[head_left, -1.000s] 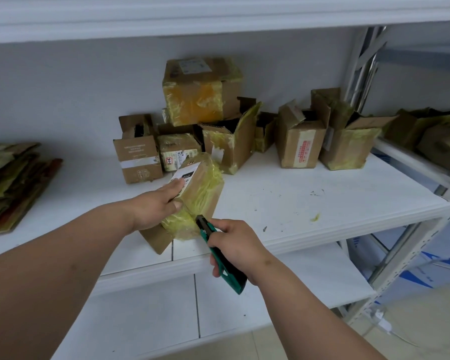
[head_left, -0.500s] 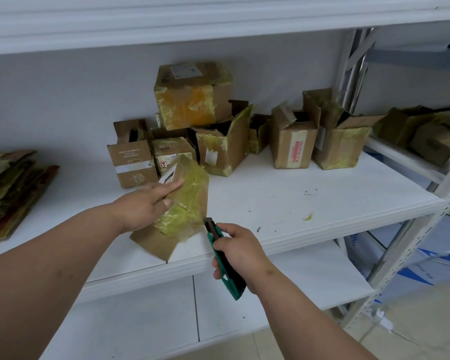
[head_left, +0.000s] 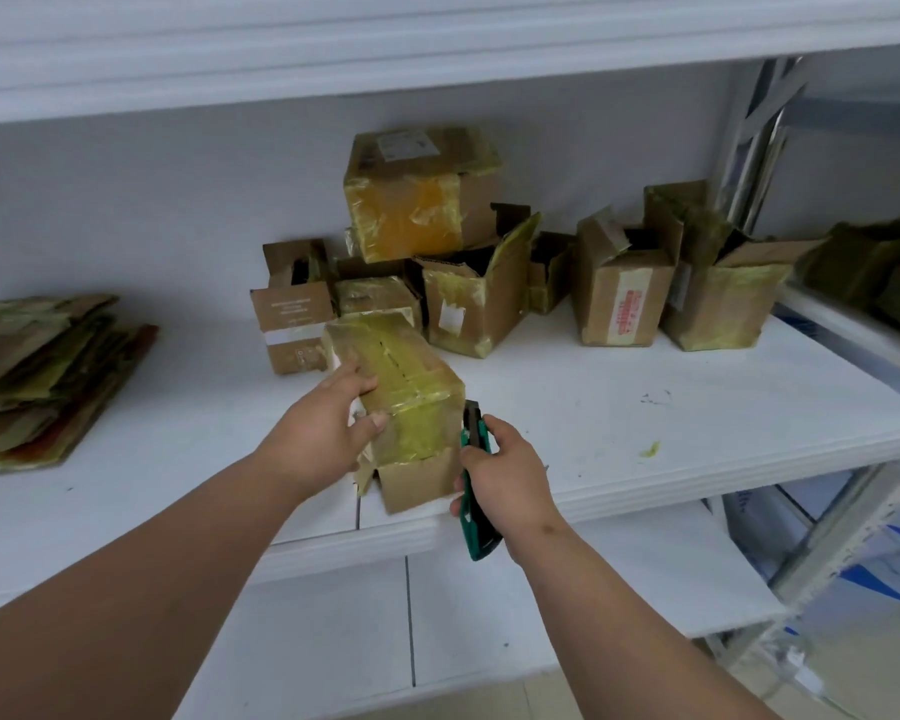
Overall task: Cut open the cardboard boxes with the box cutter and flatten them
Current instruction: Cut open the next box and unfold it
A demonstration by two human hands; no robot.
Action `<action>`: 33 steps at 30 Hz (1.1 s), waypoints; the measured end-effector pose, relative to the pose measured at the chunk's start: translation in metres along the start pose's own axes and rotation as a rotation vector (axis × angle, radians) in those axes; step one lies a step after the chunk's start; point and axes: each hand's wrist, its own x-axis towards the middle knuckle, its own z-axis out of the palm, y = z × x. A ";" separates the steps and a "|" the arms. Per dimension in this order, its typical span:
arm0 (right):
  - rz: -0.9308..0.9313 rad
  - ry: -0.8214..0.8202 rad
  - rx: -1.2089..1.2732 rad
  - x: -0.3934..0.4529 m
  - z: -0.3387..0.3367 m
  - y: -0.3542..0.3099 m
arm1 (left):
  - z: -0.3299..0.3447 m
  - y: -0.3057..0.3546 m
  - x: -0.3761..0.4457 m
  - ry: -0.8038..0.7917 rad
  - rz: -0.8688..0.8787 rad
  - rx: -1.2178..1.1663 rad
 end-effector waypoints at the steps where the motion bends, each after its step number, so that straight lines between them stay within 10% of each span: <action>1: 0.002 0.013 0.011 0.002 0.000 0.001 | 0.004 0.001 0.001 0.008 0.006 0.012; 21: 0.050 0.128 0.172 0.035 -0.040 0.014 | 0.034 0.032 0.040 -0.128 0.238 0.629; 33: -0.001 0.053 0.099 0.049 -0.068 0.011 | 0.037 0.034 0.064 -0.284 0.252 0.432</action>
